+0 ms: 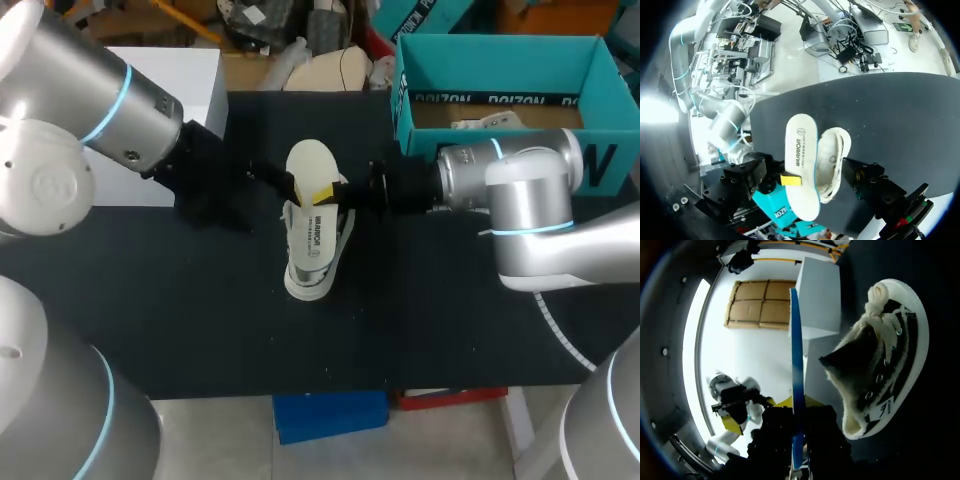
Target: Take the shoe out of the shoebox, open the shoe tongue, remove and reinsert the insole, then place the shoe into the shoebox
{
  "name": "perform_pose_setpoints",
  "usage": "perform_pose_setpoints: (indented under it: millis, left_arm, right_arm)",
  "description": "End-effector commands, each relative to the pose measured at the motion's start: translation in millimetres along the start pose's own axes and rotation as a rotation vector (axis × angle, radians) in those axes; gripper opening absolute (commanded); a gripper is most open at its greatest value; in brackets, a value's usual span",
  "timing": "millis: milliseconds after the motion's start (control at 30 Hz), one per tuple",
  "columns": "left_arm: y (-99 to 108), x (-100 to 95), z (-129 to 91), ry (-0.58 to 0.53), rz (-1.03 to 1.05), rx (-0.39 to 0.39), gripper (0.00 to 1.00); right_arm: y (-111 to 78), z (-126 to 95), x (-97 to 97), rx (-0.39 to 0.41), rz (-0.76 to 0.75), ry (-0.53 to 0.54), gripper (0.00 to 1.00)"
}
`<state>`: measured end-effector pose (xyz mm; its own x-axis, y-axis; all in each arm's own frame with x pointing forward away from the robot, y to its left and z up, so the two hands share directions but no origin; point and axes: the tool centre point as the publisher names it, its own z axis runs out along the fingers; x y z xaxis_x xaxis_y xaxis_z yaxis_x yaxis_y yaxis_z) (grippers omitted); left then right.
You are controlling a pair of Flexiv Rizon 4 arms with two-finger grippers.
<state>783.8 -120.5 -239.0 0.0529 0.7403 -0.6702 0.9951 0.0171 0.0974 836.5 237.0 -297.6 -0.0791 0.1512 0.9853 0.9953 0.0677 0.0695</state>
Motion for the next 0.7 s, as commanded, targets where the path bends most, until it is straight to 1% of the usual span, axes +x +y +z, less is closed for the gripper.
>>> perform_pose_setpoints:
  millis: [33,67,100,133,167,233,433,700]
  left_arm:
    - [-2.6,4.3,0.4,-0.114,0.003,-0.007,1.0]
    - [-3.5,6.1,4.4,-0.156,0.002,0.01,1.0]
    - [-4.8,8.1,8.2,-0.236,-0.024,0.044,1.0]
    - [-5.3,11.0,10.8,-0.266,-0.03,0.039,1.0]
    - [-5.6,14.0,13.2,-0.277,-0.019,0.024,1.0]
    - [-5.7,19.0,14.4,-0.357,-0.051,0.014,1.0]
    - [-6.9,27.1,7.9,-0.57,-0.011,-0.099,1.0]
    - [-6.9,27.1,7.9,-0.57,-0.011,-0.099,1.0]
  right_arm:
    - [-0.4,-0.1,0.5,0.0,0.001,-0.004,0.0]
    - [-0.4,-0.1,0.5,0.0,0.001,-0.004,0.0]
    - [-0.4,-0.1,0.5,0.0,0.001,-0.004,0.0]
    - [-0.4,-0.1,0.5,0.0,0.001,-0.004,0.0]
    - [-0.4,-0.1,0.5,0.0,0.001,-0.004,0.0]
    - [-0.4,-0.1,0.5,0.0,0.001,-0.004,0.0]
    - [-0.4,-0.1,0.5,0.0,0.001,-0.004,0.0]
    - [-0.4,-0.1,0.5,0.0,0.001,-0.004,0.0]
